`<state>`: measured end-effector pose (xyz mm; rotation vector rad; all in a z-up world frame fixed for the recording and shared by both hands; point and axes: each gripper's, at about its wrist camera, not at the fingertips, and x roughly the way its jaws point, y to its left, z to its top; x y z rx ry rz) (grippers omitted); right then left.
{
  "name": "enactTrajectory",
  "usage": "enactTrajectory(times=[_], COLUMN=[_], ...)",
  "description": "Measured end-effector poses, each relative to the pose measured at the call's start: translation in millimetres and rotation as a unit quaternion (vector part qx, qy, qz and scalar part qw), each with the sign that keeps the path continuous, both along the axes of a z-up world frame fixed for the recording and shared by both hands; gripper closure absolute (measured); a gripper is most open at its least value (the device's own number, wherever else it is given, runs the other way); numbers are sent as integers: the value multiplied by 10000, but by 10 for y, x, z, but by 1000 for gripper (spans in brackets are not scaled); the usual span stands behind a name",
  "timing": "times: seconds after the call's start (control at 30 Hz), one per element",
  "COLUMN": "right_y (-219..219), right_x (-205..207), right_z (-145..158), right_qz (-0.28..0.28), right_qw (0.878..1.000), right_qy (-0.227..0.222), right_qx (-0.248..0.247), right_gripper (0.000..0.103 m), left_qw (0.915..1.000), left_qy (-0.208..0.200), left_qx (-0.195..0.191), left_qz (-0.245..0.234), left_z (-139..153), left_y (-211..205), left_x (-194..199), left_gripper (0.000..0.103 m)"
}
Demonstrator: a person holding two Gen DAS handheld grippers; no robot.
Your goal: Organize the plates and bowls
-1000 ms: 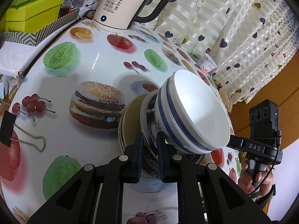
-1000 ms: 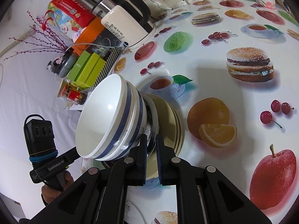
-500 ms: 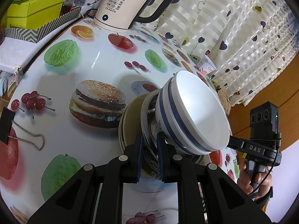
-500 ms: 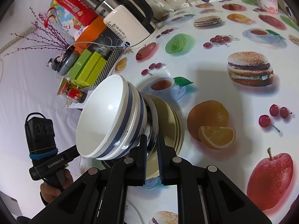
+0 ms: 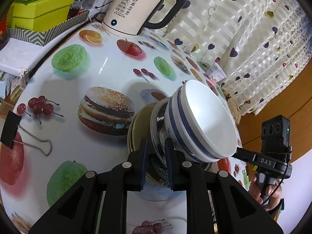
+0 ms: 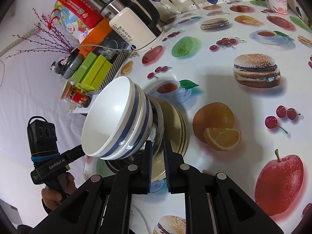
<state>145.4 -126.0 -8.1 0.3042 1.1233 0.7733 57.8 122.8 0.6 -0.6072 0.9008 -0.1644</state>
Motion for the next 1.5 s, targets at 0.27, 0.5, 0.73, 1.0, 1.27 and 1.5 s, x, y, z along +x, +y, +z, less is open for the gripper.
enactTrajectory(times=[0.27,0.5,0.73,1.0,1.27,1.5], right_y=[-75,-97,-51,26,83,141], right_x=[-102,-344,-732,-1118,-1328,-1365], right_z=[55,178,291,279,91,-43], right_qz=[40,120,323,527,547,569], right_qw=[9999,9979,9901,9762,9659,9622], right_qy=[-148,-599,-1232,-1764,-1998,-1994], right_qx=[-41,-214,-598,-1147,-1551,-1767], right_gripper=[89,78,67,46,38,38], left_qw=[9998,9976,9906,9801,9736,9693], left_qy=[-146,-441,-708,-855,-823,-662], left_qx=[139,542,1168,1789,2129,2369], left_qz=[33,4,-66,-91,-12,53], left_z=[62,190,280,330,212,111], left_y=[-41,-200,-488,-735,-886,-910], left_x=[-106,-321,-543,-776,-900,-904], left_gripper=[85,79,71,52,40,40])
